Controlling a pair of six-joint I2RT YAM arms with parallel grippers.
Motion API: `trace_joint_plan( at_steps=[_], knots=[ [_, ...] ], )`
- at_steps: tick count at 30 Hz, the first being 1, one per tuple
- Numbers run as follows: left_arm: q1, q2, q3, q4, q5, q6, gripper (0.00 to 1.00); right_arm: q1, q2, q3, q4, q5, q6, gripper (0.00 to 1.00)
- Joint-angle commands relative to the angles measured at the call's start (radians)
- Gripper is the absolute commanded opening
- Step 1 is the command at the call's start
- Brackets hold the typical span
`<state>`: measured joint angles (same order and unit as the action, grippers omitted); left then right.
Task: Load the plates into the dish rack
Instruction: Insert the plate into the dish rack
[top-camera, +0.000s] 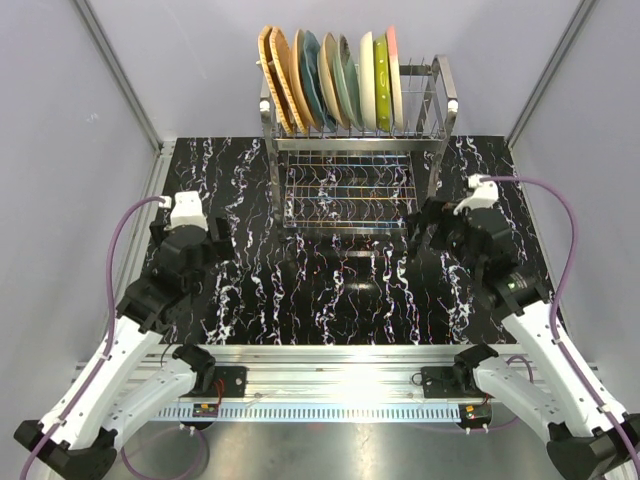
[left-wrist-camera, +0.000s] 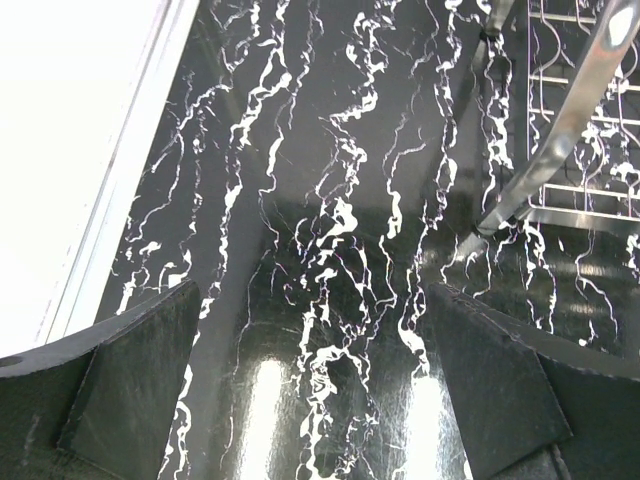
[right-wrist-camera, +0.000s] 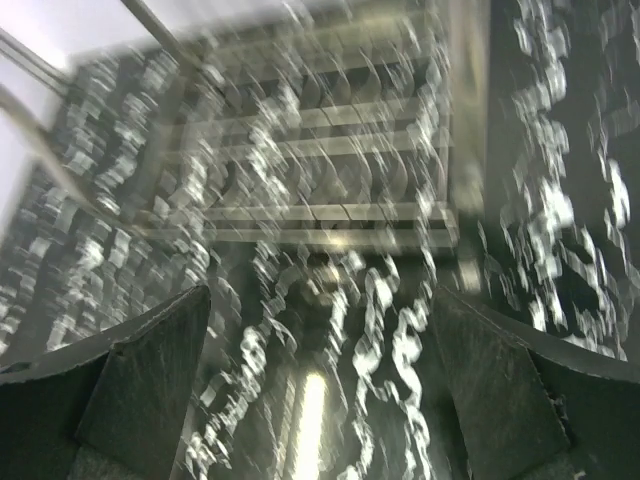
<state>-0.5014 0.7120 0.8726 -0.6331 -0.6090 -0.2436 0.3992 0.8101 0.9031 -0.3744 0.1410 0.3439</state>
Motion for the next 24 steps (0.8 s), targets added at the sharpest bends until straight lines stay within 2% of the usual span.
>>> trace_joint_plan(
  at_steps=[1,4,9,15,24],
  knots=[
    [0.006,-0.026,-0.007,0.062,-0.051,-0.003,0.99,-0.005,-0.06,-0.065,-0.064,0.102,0.088,1.0],
    [0.006,-0.036,-0.007,0.058,-0.061,-0.006,0.99,-0.005,-0.106,-0.105,-0.063,0.217,0.18,1.0],
    [0.006,-0.052,-0.014,0.059,-0.07,-0.005,0.99,-0.005,-0.082,-0.142,-0.038,0.212,0.213,1.0],
    [0.006,-0.059,-0.023,0.078,-0.081,-0.003,0.99,-0.003,0.004,-0.127,-0.121,0.256,0.276,1.0],
    [0.008,-0.062,-0.026,0.078,-0.08,-0.003,0.99,-0.005,0.043,-0.167,-0.073,0.264,0.282,1.0]
  ],
)
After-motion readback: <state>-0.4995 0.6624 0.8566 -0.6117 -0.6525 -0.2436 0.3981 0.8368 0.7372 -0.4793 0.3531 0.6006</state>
